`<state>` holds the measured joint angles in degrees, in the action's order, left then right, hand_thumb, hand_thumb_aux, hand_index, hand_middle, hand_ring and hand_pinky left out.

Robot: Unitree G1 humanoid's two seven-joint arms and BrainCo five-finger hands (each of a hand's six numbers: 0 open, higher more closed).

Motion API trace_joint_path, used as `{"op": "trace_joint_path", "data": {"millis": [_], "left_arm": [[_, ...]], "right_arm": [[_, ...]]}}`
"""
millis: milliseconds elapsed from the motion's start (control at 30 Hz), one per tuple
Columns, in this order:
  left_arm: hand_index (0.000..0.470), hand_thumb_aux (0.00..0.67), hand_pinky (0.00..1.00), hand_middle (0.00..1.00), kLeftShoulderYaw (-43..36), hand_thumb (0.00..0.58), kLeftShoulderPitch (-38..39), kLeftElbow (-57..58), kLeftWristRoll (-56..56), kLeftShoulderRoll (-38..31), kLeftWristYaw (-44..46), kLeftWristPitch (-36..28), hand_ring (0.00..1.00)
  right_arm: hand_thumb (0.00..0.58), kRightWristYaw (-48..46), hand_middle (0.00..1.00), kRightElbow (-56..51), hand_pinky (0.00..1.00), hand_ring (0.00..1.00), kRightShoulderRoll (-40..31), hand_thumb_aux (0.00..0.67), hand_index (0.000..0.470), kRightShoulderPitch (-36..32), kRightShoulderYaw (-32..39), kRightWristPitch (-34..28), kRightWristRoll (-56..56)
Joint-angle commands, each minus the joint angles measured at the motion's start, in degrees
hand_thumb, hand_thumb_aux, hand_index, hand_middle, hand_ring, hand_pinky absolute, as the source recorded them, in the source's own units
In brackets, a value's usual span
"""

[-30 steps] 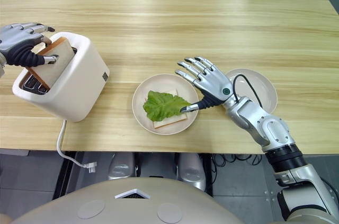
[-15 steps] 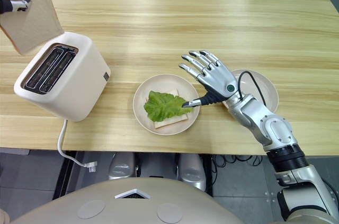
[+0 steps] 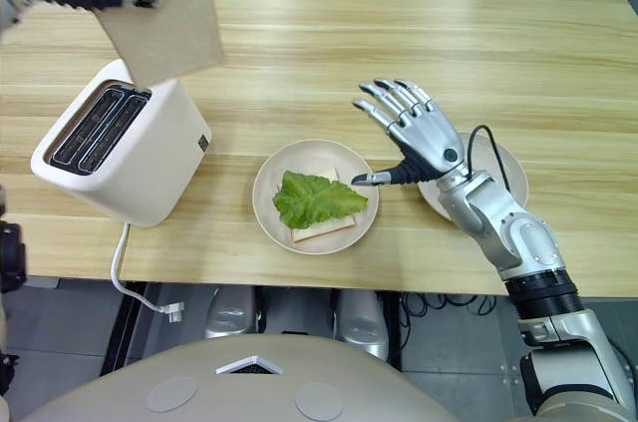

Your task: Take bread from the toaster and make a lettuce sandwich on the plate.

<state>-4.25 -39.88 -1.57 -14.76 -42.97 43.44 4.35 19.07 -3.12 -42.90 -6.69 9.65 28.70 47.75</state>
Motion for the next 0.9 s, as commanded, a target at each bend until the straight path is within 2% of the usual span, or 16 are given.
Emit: {"op": "trace_joint_path", "data": {"millis": [33, 267, 433, 900], "left_arm": [[0.46, 0.67, 1.0, 1.0, -4.48, 0.58, 4.57, -1.85, 3.02, 4.11, 2.35, -1.95, 1.0], [0.46, 0.67, 1.0, 1.0, -12.16, 0.58, 10.35, 1.42, 5.27, 14.07, 3.43, -1.93, 1.0], [0.46, 0.67, 1.0, 1.0, -16.03, 0.58, 11.73, 9.99, 3.61, 21.78, -0.93, 2.25, 1.0], [0.46, 0.67, 1.0, 1.0, -17.24, 0.58, 12.18, 25.37, 4.76, 30.09, -4.59, 9.17, 1.0]], "right_arm": [[0.0, -1.58, 0.0, -2.02, 0.0, 0.0, 0.13, 0.0, 0.0, -1.3, -3.07, 0.75, -5.39], [0.0, -2.44, 0.0, -0.68, 0.0, 0.0, -0.23, 0.0, 0.0, 0.16, -7.4, 0.5, -8.41], [0.0, -2.99, 0.0, -0.55, 0.0, 0.0, 0.35, 0.0, 0.0, 0.61, -7.74, 0.83, -8.64], [0.0, -3.21, 0.0, -0.69, 0.0, 0.0, 0.57, 0.0, 0.0, 0.84, -7.27, 1.59, -7.09]]}}
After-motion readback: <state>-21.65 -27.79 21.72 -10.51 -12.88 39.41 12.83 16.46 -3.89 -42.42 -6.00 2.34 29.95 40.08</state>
